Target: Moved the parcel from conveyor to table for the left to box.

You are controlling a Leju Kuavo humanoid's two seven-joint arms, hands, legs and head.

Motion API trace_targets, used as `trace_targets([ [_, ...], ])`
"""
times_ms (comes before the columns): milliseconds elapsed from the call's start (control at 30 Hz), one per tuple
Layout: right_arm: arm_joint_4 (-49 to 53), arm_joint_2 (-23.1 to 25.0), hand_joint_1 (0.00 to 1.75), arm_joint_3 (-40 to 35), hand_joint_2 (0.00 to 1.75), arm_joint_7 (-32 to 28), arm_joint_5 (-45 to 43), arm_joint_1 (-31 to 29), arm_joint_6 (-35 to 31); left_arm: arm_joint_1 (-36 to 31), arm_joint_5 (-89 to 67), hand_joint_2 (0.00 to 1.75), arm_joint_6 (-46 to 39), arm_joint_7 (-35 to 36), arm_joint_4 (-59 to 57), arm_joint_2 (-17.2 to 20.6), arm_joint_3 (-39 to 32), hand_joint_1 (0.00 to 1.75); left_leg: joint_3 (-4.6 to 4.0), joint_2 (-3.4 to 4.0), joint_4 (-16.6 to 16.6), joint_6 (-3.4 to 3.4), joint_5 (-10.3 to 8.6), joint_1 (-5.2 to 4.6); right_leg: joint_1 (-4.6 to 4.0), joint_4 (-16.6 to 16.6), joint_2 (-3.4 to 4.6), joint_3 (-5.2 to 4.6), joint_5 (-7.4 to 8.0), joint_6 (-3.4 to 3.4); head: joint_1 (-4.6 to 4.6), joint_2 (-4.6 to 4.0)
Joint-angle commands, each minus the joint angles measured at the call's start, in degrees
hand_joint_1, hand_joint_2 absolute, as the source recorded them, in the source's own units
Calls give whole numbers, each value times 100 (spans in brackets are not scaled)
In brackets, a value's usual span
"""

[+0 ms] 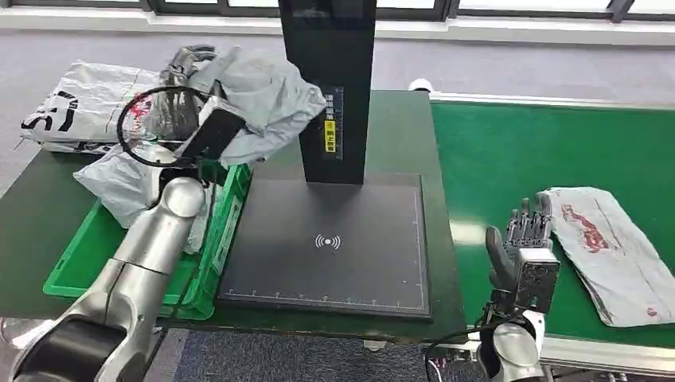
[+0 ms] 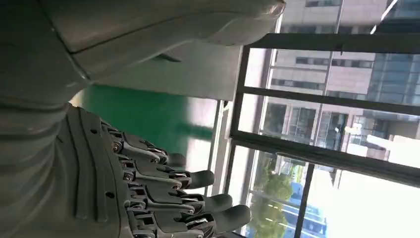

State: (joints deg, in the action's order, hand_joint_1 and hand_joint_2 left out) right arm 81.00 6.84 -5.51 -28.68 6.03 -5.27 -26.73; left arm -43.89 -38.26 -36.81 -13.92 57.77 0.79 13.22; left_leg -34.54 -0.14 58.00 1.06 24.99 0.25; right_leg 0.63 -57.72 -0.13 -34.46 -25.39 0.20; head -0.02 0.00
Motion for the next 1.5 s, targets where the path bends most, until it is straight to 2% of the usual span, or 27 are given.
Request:
trace_targets([
  [33, -296, 54, 0, 275, 175, -118, -173, 63, -117, 249, -1893, 175, -319, -850, 409, -188, -3364, 175, 22, 43, -13, -2, 10, 5, -2, 15, 43, 12, 5, -1, 2, 0],
  [67, -271, 71, 0, 281, 175, -123, -172, 104, -117, 397, -2500, 175, -319, -877, 605, -266, -3776, 175, 24, 39, -18, -3, 9, 12, -6, 24, 39, 18, 7, -1, 0, 0],
  [100, -218, 107, 0, 304, 175, -123, -170, 143, -118, 506, -3577, 175, -319, -37, 304, -121, -3827, 175, 17, 34, -13, -3, 8, 10, 2, 12, 34, 9, 2, 0, 2, 0],
  [133, -178, 120, 0, 313, 175, -129, -141, 158, -136, 633, -3995, 175, -319, 401, 268, 19, -3702, 175, 27, 39, -18, -3, 10, 12, 1, 19, 40, 16, 2, -1, 2, 0],
  [167, -147, 117, 0, 312, 175, -96, -93, 169, -143, 727, -4595, 175, -319, 1082, -308, 255, -3547, 175, 42, 58, -30, 0, 11, 12, 1, 28, 60, 23, 5, -4, 0, 0],
  [267, 21, 29, 0, 402, 175, -51, -86, 241, -133, 861, -4314, 175, -40, 1389, -1067, 610, -2606, 175, 37, 42, -26, 9, 13, 2, 11, 14, 47, 15, -2, -5, 0, 0],
  [300, 63, 8, 0, 436, 175, -27, -89, 256, -96, 917, -4287, 175, 25, 1567, -1071, 619, -2447, 175, 31, 38, -21, 10, 14, 6, 6, 12, 43, 10, -4, -9, 0, 0],
  [333, 87, 10, 0, 466, 175, 5, -80, 253, -42, 1002, -4389, 175, 309, 1770, -1092, 630, -2240, 175, 35, 37, -25, 15, 16, 9, 0, 20, 39, 15, -4, -10, 0, 0],
  [367, 116, 26, 0, 518, 175, 21, -62, 258, -14, 1102, -3994, 175, 598, 1682, -1000, 579, -2143, 175, 20, 23, -16, 14, 15, 3, 1, 12, 26, 2, -8, -6, 2, 0],
  [400, 124, 45, 0, 564, 175, 40, -16, 246, 34, 1230, -4259, 175, 930, 1967, -937, 664, -1797, 175, 20, 18, -20, 14, 11, 3, -1, 16, 20, 4, -8, -7, 0, 0],
  [1000, 103, 75, 0, 577, 175, 46, 2, 232, 47, 1276, -4259, 175, 996, 2072, -807, 696, -1692, 175, -1, 25, -4, 14, 15, 11, -4, 5, 26, -14, -7, -7, 0, 0],
  [1033, 129, 83, 0, 605, 175, 50, 7, 254, 35, 1313, -3561, 175, 1270, 1637, -697, 591, -1772, 175, 5, 22, -8, 13, 15, 12, -6, 10, 23, -6, -7, -8, 0, 0],
  [1100, 150, 78, 0, 646, 175, 52, 63, 294, 96, 1612, -3965, 175, 1757, 2077, -432, 692, -1391, 175, 1, 22, -5, 13, 16, 11, -7, 8, 23, -9, -8, -6, 0, 0],
  [1167, 142, 77, 0, 659, 175, 46, 73, 311, 105, 1747, -3955, 175, 1758, 2080, -318, 637, -1363, 175, 31, 20, -30, 10, 14, 14, -11, 36, 21, 23, -6, -7, 0, 0],
  [1233, 144, 81, 0, 667, 175, 50, 74, 327, 102, 1794, -3613, 175, 1847, 1910, -241, 544, -1453, 175, 13, 24, -13, 11, 17, 10, -5, 15, 25, 1, -8, -5, 0, 0],
  [1267, 157, 78, 0, 661, 175, 37, 89, 362, 131, 1867, -3644, 175, 2272, 1903, -172, 637, -1276, 175, 17, 24, -16, 11, 16, 9, -4, 17, 26, 4, -8, -6, 0, 0],
  [1367, 199, 138, 0, 686, 175, 24, 112, 446, 129, 2011, -3070, 175, 2715, 1643, -31, 465, -1320, 175, 8, 16, -11, 11, 16, 10, -4, 14, 18, 0, -10, -5, 0, 0],
  [1400, 203, 153, 0, 690, 175, 23, 121, 449, 132, 2009, -2901, 175, 2627, 1712, 36, 404, -1443, 175, 10, 15, -12, 12, 16, 12, -5, 16, 17, 3, -10, -5, 0, 0],
  [1433, 209, 182, 0, 685, 175, 41, 139, 440, 137, 1944, -2841, 175, 2280, 1935, 36, 327, -1575, 0, 17, 14, -16, 11, 16, 12, -4, 19, 16, 10, -11, -5, 0, 0],
  [1467, 189, 212, 0, 656, 175, 77, 167, 412, 155, 1779, -2323, 175, 2106, 1782, -19, 245, -1777, 0, 15, 17, -13, 11, 17, 14, -5, 18, 18, 7, -10, -6, 0, 0],
  [1500, 156, 225, 0, 622, 175, 117, 210, 381, 162, 1620, -2038, 0, 1889, 1697, -132, 250, -1878, 0, -5, 14, -1, 13, 15, 14, -4, 6, 15, -12, -9, -6, 0, 0],
])
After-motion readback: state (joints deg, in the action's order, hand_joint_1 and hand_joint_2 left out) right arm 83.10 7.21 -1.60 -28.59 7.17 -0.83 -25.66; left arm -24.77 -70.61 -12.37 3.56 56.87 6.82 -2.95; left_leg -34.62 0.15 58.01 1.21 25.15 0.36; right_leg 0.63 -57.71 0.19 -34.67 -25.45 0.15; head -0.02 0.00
